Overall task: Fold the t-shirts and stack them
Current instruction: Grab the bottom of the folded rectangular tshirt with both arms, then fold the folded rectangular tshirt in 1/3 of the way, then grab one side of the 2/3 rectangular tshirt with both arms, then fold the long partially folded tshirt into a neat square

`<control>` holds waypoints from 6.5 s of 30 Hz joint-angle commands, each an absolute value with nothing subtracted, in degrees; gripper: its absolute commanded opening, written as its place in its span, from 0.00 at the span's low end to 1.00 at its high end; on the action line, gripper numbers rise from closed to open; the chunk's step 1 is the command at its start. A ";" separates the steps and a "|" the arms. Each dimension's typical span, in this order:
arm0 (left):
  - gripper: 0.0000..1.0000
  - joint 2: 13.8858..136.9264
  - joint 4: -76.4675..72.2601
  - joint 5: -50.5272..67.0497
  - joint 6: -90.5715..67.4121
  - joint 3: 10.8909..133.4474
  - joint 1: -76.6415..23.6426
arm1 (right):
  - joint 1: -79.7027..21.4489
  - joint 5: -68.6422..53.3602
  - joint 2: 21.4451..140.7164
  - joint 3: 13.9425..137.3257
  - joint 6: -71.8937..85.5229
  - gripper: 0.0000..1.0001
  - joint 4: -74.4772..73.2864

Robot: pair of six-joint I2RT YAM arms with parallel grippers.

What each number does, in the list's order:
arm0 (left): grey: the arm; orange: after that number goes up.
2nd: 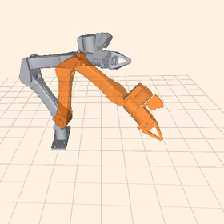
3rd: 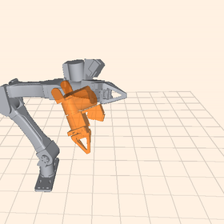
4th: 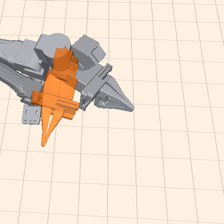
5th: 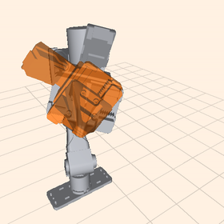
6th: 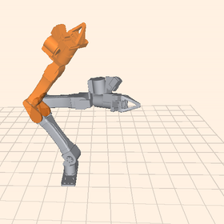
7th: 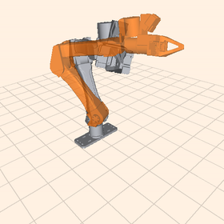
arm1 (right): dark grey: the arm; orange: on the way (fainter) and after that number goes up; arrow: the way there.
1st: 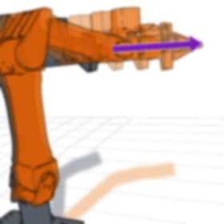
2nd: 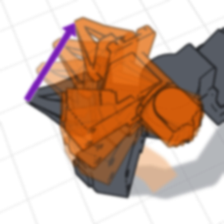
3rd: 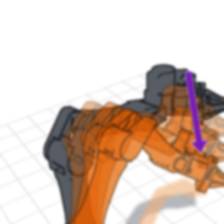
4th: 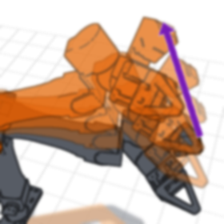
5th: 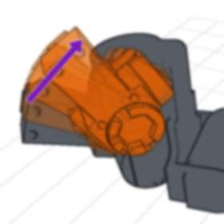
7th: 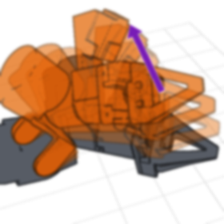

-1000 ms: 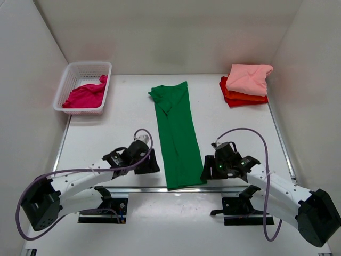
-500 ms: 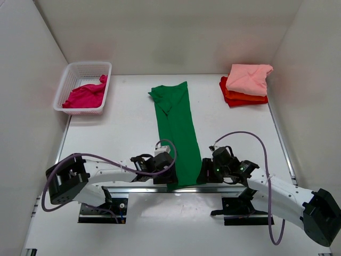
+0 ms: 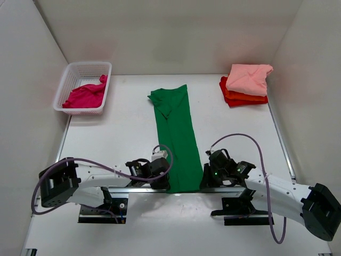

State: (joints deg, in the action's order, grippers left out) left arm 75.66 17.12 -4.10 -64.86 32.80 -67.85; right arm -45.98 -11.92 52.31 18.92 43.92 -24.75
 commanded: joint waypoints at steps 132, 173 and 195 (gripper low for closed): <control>0.00 44.39 28.19 -9.58 -59.41 30.67 -42.10 | -44.39 -3.16 70.58 56.95 27.51 0.00 -40.51; 0.06 81.28 5.71 1.58 -47.64 52.90 -17.32 | -21.62 -18.28 105.37 91.92 9.23 0.01 -39.99; 0.11 98.52 -6.41 0.09 -48.77 60.20 -13.54 | -17.57 -29.26 122.25 102.04 10.37 0.00 -23.04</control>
